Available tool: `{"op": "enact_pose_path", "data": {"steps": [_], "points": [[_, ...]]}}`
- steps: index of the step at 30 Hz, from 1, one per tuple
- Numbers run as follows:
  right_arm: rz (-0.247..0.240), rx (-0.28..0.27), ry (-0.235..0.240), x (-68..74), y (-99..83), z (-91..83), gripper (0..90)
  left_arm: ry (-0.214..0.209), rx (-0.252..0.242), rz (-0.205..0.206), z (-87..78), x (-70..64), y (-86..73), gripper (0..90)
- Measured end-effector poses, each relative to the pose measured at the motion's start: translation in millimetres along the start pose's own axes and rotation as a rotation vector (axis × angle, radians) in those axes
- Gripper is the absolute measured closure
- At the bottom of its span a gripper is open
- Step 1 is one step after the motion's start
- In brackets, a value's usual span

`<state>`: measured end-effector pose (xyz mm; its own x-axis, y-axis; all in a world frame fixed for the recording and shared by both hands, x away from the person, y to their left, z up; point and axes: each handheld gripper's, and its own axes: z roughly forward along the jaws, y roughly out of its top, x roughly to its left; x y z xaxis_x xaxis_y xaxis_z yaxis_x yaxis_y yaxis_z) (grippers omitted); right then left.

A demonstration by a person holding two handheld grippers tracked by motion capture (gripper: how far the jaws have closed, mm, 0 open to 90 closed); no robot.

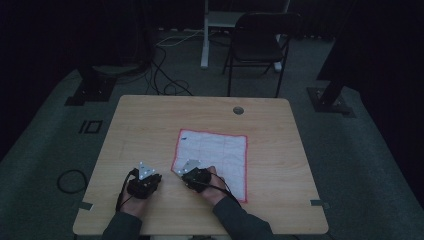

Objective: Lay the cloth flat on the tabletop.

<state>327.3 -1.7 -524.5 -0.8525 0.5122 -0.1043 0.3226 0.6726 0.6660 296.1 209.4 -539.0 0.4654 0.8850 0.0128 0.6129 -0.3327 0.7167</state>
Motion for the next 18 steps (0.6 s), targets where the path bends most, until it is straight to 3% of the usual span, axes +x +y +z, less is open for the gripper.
{"op": "enact_pose_path", "data": {"steps": [4, 8, 11, 18], "points": [[0.024, -0.034, 0.023, -0.1, 1.1, -7.1, 87.2, 0.0, 0.001, 0.0, -0.1, 0.0, 0.0, 83.6], [0.062, -0.08, 0.027, -8.8, 1.1, -19.9, 87.2, 0.001, 0.001, 0.002, -0.1, -0.1, 0.0, 83.6], [0.095, -0.104, 0.004, -22.8, -2.3, -29.9, 87.2, -0.001, 0.003, 0.005, 0.1, -0.7, 0.4, 83.3], [0.175, -0.099, -0.055, -57.8, -22.6, -43.2, 86.7, -0.014, 0.003, 0.035, 1.9, -9.9, 6.4, 82.8]]}}
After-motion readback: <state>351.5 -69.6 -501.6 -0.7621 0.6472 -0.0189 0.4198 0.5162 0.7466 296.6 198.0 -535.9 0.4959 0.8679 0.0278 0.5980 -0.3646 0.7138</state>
